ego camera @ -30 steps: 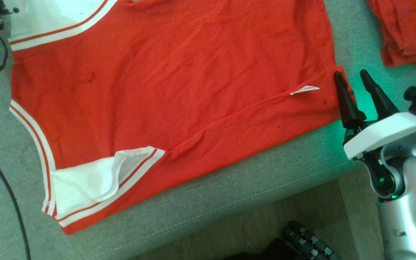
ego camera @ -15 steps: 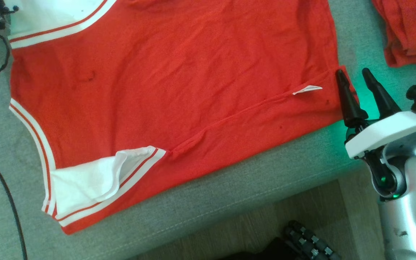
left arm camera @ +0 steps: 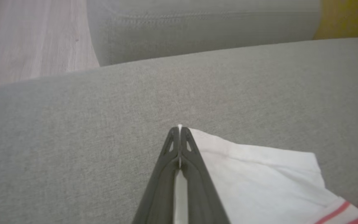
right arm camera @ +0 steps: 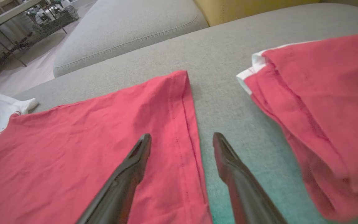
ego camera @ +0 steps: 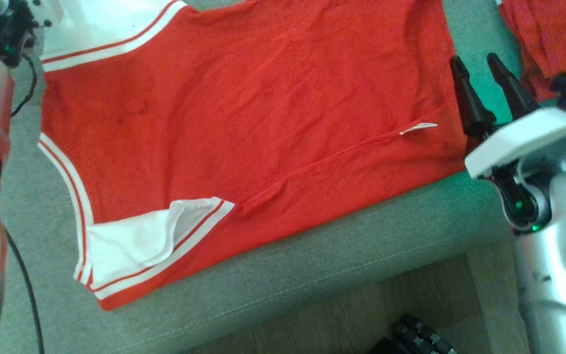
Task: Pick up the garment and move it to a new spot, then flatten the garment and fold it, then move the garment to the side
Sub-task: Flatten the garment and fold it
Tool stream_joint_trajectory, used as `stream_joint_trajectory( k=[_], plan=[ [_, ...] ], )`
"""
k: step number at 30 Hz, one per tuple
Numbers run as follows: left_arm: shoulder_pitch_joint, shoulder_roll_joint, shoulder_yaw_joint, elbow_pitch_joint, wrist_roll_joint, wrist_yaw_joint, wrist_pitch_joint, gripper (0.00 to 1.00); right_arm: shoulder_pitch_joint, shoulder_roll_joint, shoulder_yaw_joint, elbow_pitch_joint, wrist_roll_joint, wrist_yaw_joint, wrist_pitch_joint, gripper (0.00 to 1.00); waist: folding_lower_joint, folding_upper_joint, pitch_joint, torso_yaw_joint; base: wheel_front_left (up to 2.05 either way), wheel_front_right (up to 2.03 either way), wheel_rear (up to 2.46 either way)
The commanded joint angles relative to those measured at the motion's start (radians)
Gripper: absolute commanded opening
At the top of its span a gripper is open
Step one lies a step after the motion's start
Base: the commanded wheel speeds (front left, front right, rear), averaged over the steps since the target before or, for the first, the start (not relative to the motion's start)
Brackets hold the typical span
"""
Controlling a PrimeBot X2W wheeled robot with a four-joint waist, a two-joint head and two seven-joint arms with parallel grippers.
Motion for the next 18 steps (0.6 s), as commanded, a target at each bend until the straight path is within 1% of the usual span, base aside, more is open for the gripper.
stream_joint_trajectory(
  k=[1, 6, 8, 9, 14, 18],
  plan=[
    [-0.037, 0.031, 0.01, -0.04, -0.009, -0.009, -0.023, 0.0, -0.032, -0.004, 0.019, -0.007, 0.012, 0.0, 0.022, 1.0, -0.0001, 0.0, -0.015, 0.011, 0.0, 0.0, 0.0],
    [-0.033, 0.018, -0.006, -0.057, -0.015, -0.017, -0.058, 0.0, -0.177, 0.001, 0.029, 0.129, 0.043, 0.0, 0.109, 1.0, -0.0001, 0.0, -0.039, 0.03, 0.0, 0.0, 0.0],
    [-0.032, 0.017, -0.012, -0.06, -0.018, -0.019, -0.065, 0.0, -0.245, -0.009, 0.032, 0.203, 0.012, 0.0, 0.132, 1.0, -0.0001, 0.0, -0.044, 0.036, 0.0, 0.0, 0.0],
    [-0.032, 0.016, -0.019, -0.064, -0.02, -0.021, -0.072, 0.0, -0.314, -0.009, 0.031, 0.281, -0.011, 0.0, 0.147, 1.0, -0.0001, 0.0, -0.046, 0.042, 0.0, 0.0, 0.0],
    [-0.036, 0.013, -0.036, -0.065, -0.025, -0.022, -0.076, 0.0, -0.474, -0.007, 0.015, 0.473, -0.064, 0.0, 0.177, 1.0, -0.0001, 0.0, -0.04, 0.059, 0.0, 0.0, 0.0],
    [-0.044, 0.01, -0.051, -0.067, -0.028, -0.023, -0.073, 0.0, -0.575, -0.01, -0.01, 0.615, -0.128, 0.0, 0.175, 1.0, -0.0001, 0.0, -0.029, 0.069, 0.0, 0.0, 0.0]
  ],
)
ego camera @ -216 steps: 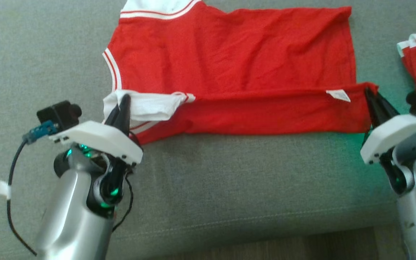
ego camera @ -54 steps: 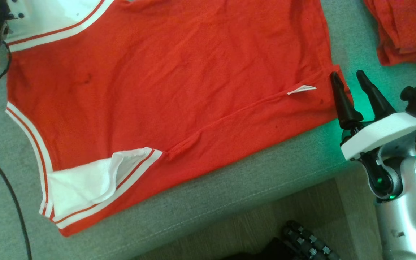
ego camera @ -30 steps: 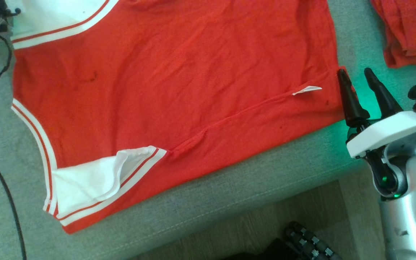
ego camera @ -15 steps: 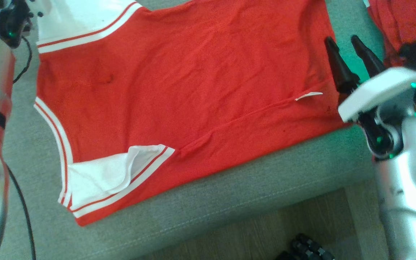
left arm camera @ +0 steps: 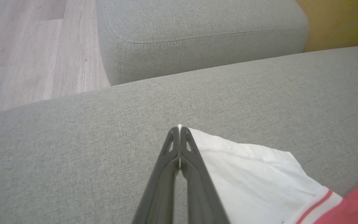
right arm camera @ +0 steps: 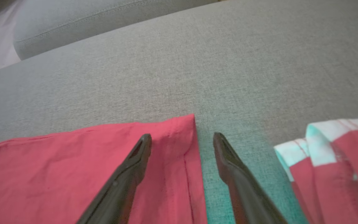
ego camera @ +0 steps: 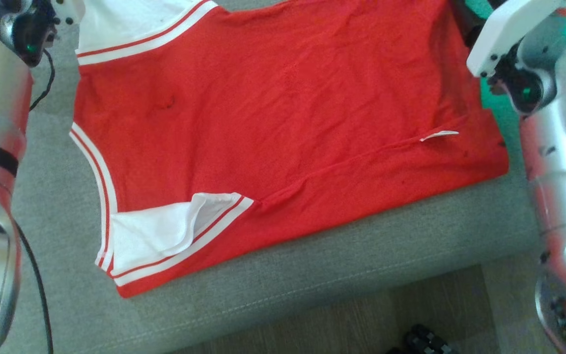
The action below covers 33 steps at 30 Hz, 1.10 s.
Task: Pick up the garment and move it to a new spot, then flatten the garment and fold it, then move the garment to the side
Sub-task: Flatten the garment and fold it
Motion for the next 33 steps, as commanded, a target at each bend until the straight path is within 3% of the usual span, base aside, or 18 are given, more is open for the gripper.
stream_joint_trajectory(
  k=[1, 5, 8, 10, 14, 15, 16, 22, 33],
  plan=[
    [-0.045, 0.037, 0.008, -0.033, -0.007, -0.006, -0.001, 0.0, -0.049, 0.006, -0.005, 0.01, -0.017, 0.0, -0.006, 1.0, -0.0001, 0.0, 0.005, 0.005, 0.0, 0.0, 0.0],
    [-0.051, 0.035, -0.003, -0.033, -0.009, -0.006, 0.0, 0.0, -0.104, 0.008, -0.024, 0.096, -0.048, 0.0, -0.017, 1.0, -0.0001, 0.0, 0.01, 0.013, 0.0, 0.0, 0.0],
    [-0.057, 0.033, -0.014, -0.034, -0.011, -0.006, 0.005, 0.0, -0.153, 0.008, -0.039, 0.17, -0.069, 0.0, -0.029, 0.8, -0.0001, 0.0, 0.015, 0.02, 0.0, 0.0, 0.0],
    [-0.06, 0.032, -0.02, -0.034, -0.015, -0.006, 0.006, 0.0, -0.18, 0.009, -0.044, 0.21, -0.08, 0.0, -0.039, 0.73, -0.0001, 0.0, 0.018, 0.024, 0.0, 0.0, 0.0],
    [-0.064, 0.035, -0.03, -0.034, -0.026, -0.006, 0.012, 0.0, -0.222, 0.009, -0.053, 0.28, -0.099, 0.0, -0.056, 0.31, -0.0001, 0.0, 0.022, 0.029, 0.0, 0.0, 0.0],
    [-0.066, 0.037, -0.032, -0.033, -0.028, -0.006, 0.013, 0.0, -0.23, 0.009, -0.054, 0.294, -0.103, 0.0, -0.06, 0.09, -0.0001, 0.0, 0.024, 0.03, 0.0, 0.0, 0.0],
    [-0.067, 0.038, -0.034, -0.033, -0.03, -0.006, 0.013, 0.0, -0.238, 0.008, -0.055, 0.307, -0.107, 0.0, -0.067, 0.0, -0.0001, 0.0, 0.025, 0.032, 0.0, 0.0, 0.0],
    [-0.079, 0.05, -0.039, -0.037, -0.039, -0.006, -0.027, 0.0, -0.274, 0.0, -0.054, 0.36, -0.121, 0.0, -0.118, 0.0, -0.0001, 0.0, 0.03, 0.035, 0.0, 0.0, 0.0],
    [-0.133, 0.06, -0.002, -0.054, -0.057, 0.009, -0.231, 0.0, -0.343, -0.032, -0.055, 0.371, -0.087, 0.0, -0.29, 0.0, -0.0001, 0.0, 0.031, 0.047, 0.0, 0.0, 0.0]
  ],
)
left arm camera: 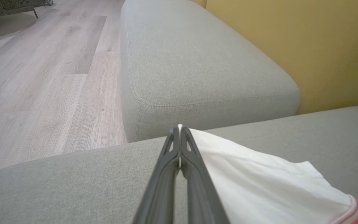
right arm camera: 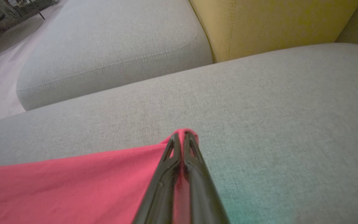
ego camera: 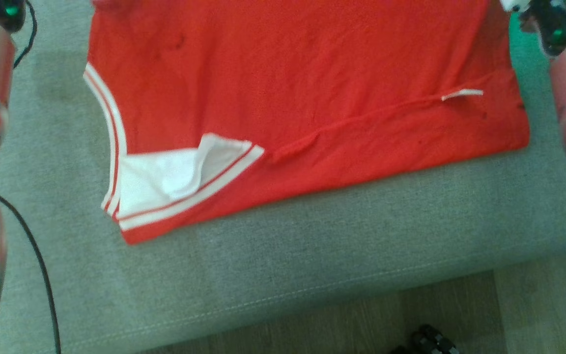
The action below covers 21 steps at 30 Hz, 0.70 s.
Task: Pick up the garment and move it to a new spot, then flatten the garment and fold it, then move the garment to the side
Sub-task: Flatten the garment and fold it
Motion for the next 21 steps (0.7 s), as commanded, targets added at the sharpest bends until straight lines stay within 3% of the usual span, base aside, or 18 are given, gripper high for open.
stream_joint_trajectory(
  k=[1, 8, 21],
  plan=[
    [-0.063, 0.039, 0.03, -0.032, -0.015, 0.006, -0.022, 0.0, -0.04, -0.002, 0.01, -0.029, 0.02, 0.0, -0.02, 0.0, 0.0, 0.0, -0.005, 0.008, 0.0, 0.0, 0.0],
    [-0.002, 0.014, 0.013, -0.058, -0.055, -0.006, -0.024, 0.0, 0.015, -0.029, 0.097, -0.042, 0.093, 0.0, -0.001, 0.0, 0.0, 0.0, -0.045, 0.035, 0.0, 0.0, 0.0],
    [0.298, 0.135, -0.034, -0.356, -0.174, -0.008, -0.001, 0.0, 0.238, -0.137, 0.268, -0.197, 0.271, 0.0, 0.054, 0.0, 0.0, 0.0, -0.167, 0.064, 0.0, 0.0, 0.0]
  ],
)
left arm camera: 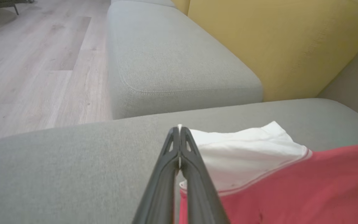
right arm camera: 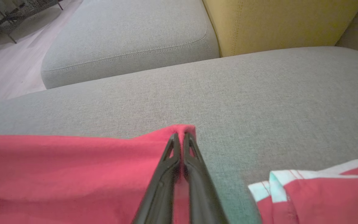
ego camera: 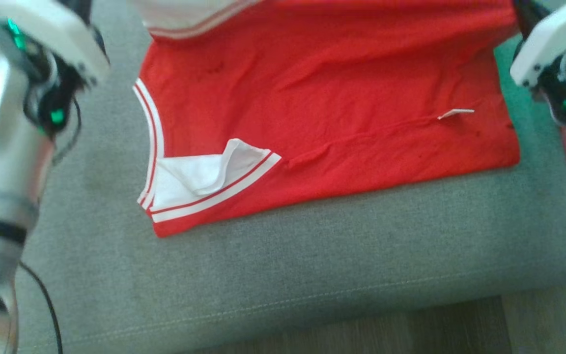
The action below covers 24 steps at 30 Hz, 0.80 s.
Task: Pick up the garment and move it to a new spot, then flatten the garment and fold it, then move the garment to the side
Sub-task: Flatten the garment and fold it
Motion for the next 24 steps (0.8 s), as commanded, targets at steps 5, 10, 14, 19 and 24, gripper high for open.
stream_joint_trajectory(
  k=[5, 10, 14, 19, 24],
  plan=[
    [0.131, 0.103, 0.043, -0.186, -0.052, 0.036, 0.04, 0.0, 0.107, -0.052, 0.051, -0.102, 0.071, 0.0, 0.02, 0.0, 0.0, -0.0001, -0.067, 0.015, 0.0, 0.0, 0.0],
    [0.318, 0.176, 0.078, -0.42, -0.109, 0.121, 0.077, 0.0, 0.198, -0.088, 0.073, -0.159, 0.125, 0.0, 0.027, 0.0, 0.0, -0.0001, -0.098, 0.025, 0.0, 0.0, 0.0],
    [0.475, 0.226, 0.103, -0.622, -0.149, 0.214, 0.108, 0.0, 0.256, -0.108, 0.076, -0.197, 0.153, 0.0, 0.033, 0.0, 0.0, -0.0001, -0.107, 0.032, 0.0, 0.0, 0.0],
    [0.652, 0.26, 0.109, -0.816, -0.183, 0.316, 0.131, 0.0, 0.323, -0.12, 0.074, -0.231, 0.175, 0.0, 0.044, 0.0, 0.0, -0.0001, -0.106, 0.036, 0.0, 0.0, 0.0],
    [0.759, 0.258, 0.085, -0.889, -0.182, 0.378, 0.13, 0.0, 0.369, -0.116, 0.068, -0.248, 0.184, 0.0, 0.063, 0.0, 0.0, -0.0001, -0.095, 0.037, 0.0, 0.0, 0.0]
  ],
)
